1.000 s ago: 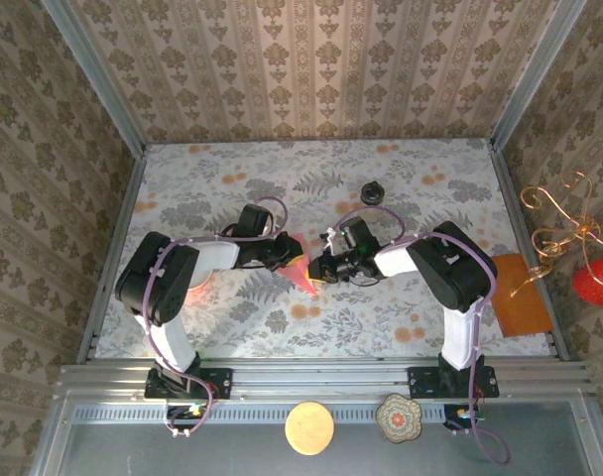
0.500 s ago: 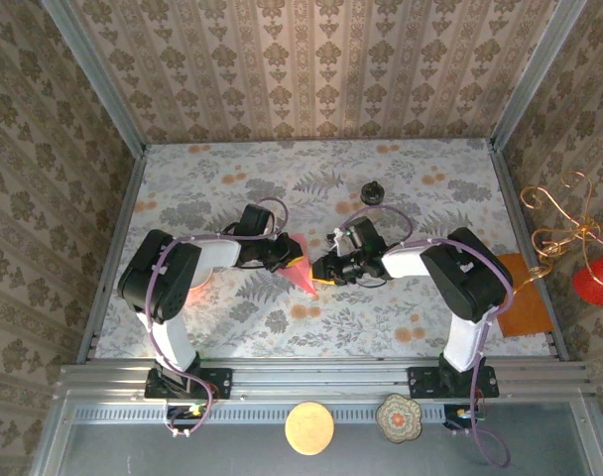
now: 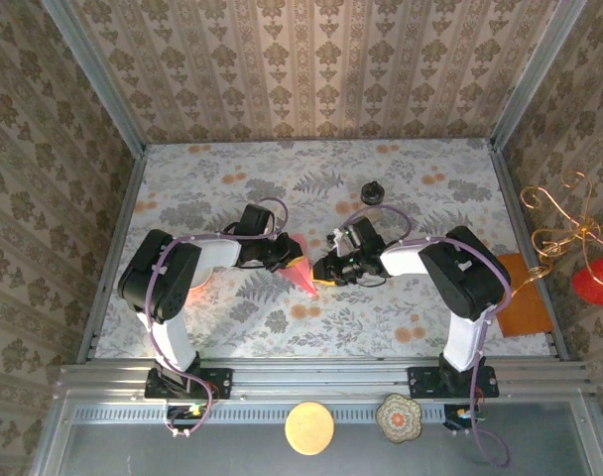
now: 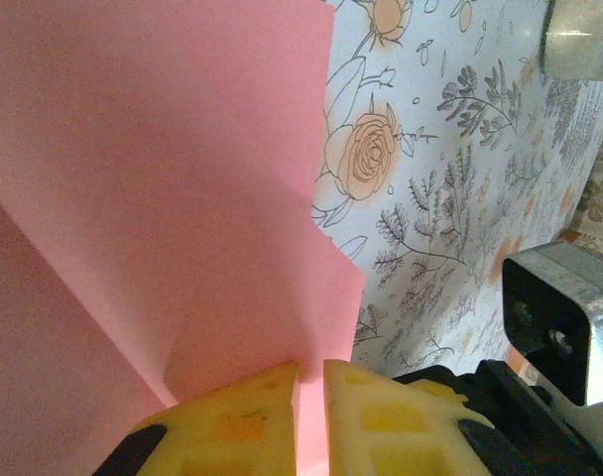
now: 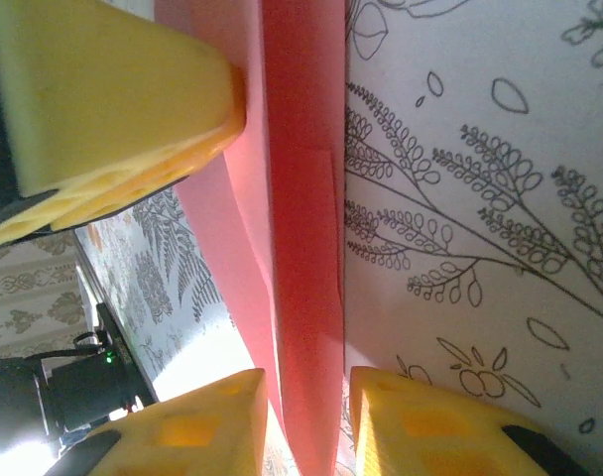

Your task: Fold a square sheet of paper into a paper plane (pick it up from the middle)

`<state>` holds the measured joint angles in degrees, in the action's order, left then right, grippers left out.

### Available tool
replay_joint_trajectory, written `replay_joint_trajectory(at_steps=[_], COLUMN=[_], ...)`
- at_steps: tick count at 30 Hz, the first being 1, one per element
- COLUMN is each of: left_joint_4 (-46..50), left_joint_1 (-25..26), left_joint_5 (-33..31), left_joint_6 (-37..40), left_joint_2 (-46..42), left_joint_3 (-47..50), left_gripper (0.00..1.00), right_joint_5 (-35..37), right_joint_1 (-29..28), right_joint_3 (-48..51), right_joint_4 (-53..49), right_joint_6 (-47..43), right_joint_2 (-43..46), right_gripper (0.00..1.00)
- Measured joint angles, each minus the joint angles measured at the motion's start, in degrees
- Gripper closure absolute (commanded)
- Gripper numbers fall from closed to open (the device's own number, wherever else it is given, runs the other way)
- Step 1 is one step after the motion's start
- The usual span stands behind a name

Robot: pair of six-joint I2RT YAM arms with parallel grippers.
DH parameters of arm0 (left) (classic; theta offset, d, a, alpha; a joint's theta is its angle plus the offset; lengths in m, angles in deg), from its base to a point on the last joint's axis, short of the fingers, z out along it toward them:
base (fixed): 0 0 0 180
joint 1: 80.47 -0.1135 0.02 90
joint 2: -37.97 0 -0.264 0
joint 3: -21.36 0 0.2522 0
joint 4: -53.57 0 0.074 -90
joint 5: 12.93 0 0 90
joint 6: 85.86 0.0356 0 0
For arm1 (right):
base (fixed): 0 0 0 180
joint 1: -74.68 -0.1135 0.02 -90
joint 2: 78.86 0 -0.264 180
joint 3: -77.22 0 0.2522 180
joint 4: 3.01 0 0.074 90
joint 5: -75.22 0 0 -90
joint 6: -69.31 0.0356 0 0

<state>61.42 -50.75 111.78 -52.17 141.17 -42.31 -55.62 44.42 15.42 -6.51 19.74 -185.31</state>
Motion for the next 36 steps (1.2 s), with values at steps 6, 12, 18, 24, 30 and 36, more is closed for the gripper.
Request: replay_joint_trajectory(at_steps=[6,12,18,24,30,36], left_joint_4=[0.2,0.4,0.4,0.5,0.6,0.6], left_joint_1=[0.0,0.0,0.0,0.0,0.0,0.0], left_joint_5=[-0.2,-0.2,-0.2,-0.2,-0.2,-0.2], left_joint_6=[0.0,0.0,0.0,0.0,0.0,0.0], left_joint_2=[0.0,0.1,0.5,1.2,1.2,1.2], left_joint_3=[0.0,0.0,0.0,0.0,0.0,0.0], left_gripper=[0.85,0.85,0.85,0.85,0.85,0.85], right_joint_5=[0.0,0.1,0.4,1.5,5.8,6.1], right_joint_1=[0.0,0.0,-0.2,-0.4,-1.2,-2.7], right_joint_3=[-0.7,-1.8,-2.8,-2.8,0.0,-1.6], right_joint_4=[-1.4,-3.3,-5.4,-5.8,-6.5,-6.7], right_joint_6=[-0.4,-1.5,-2.3,-2.7,-2.8,-4.2], right_joint_2=[-0.5,-1.0,-1.2,-0.8,5.9,9.6], right_gripper=[0.75,0.76,0.76,0.74,0.74,0.81])
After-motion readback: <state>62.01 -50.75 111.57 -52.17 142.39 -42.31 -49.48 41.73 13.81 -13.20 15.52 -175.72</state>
